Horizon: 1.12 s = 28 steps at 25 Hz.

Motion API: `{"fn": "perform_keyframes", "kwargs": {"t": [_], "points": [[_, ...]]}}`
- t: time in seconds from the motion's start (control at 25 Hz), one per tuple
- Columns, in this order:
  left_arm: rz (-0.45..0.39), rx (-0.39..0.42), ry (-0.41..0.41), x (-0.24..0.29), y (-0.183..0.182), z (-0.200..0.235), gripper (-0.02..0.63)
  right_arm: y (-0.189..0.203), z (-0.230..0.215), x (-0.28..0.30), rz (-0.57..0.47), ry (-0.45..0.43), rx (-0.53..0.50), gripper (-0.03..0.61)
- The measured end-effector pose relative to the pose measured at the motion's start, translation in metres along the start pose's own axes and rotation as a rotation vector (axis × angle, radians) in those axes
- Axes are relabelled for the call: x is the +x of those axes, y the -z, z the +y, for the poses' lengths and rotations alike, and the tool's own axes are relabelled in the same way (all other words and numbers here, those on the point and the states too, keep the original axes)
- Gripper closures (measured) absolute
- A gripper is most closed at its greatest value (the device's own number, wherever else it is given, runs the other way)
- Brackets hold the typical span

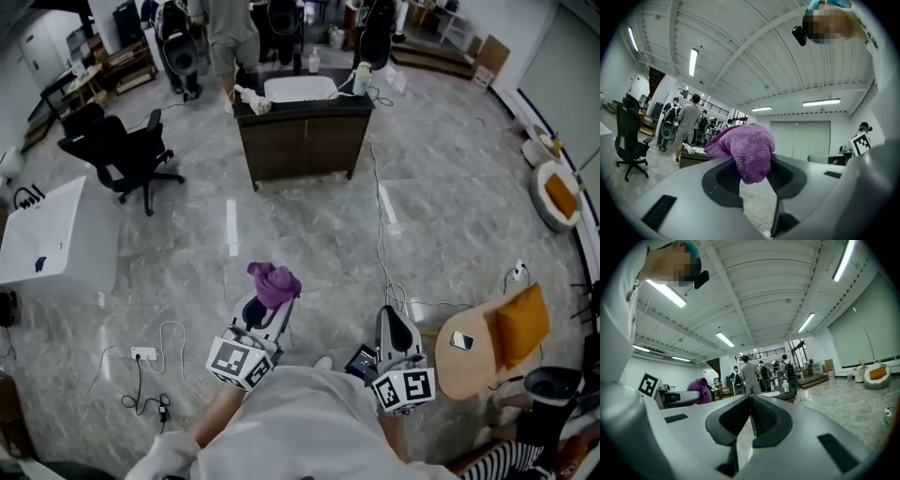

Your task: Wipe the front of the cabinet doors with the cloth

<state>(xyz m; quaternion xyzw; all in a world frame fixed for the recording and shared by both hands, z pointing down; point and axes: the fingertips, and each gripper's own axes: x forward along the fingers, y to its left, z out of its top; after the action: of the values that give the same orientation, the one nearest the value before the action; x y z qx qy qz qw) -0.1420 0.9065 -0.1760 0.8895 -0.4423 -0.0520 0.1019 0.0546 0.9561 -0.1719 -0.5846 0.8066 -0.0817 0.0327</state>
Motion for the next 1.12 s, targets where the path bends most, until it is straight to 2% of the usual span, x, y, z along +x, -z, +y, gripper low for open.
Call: {"fn": "perform_keyframes", "kwargs": {"t": [0.16, 0.28, 0.44, 0.6, 0.8, 1.12], "points": [[0.000, 0.001, -0.014, 0.015, 0.015, -0.034, 0.477, 0.005, -0.032, -0.026, 0.016, -0.009, 0.005, 0.551], [-0.012, -0.005, -0.025, 0.029, 0.015, -0.052, 0.477, 0.013, -0.055, -0.036, 0.048, -0.017, 0.047, 0.551], [0.022, 0.002, -0.042, 0.032, 0.025, -0.059, 0.477, 0.023, -0.074, -0.038, 0.083, -0.008, 0.091, 0.551], [0.039, -0.003, -0.099, 0.038, 0.030, -0.034, 0.477, 0.027, -0.083, -0.009, 0.098, -0.017, 0.111, 0.550], [0.039, -0.011, -0.144, 0.071, 0.026, 0.017, 0.477, 0.013, -0.091, 0.050, 0.087, -0.028, 0.084, 0.549], [-0.003, -0.006, -0.085, 0.168, -0.007, 0.098, 0.477, -0.011, -0.096, 0.166, 0.081, -0.012, 0.049, 0.549]]}}
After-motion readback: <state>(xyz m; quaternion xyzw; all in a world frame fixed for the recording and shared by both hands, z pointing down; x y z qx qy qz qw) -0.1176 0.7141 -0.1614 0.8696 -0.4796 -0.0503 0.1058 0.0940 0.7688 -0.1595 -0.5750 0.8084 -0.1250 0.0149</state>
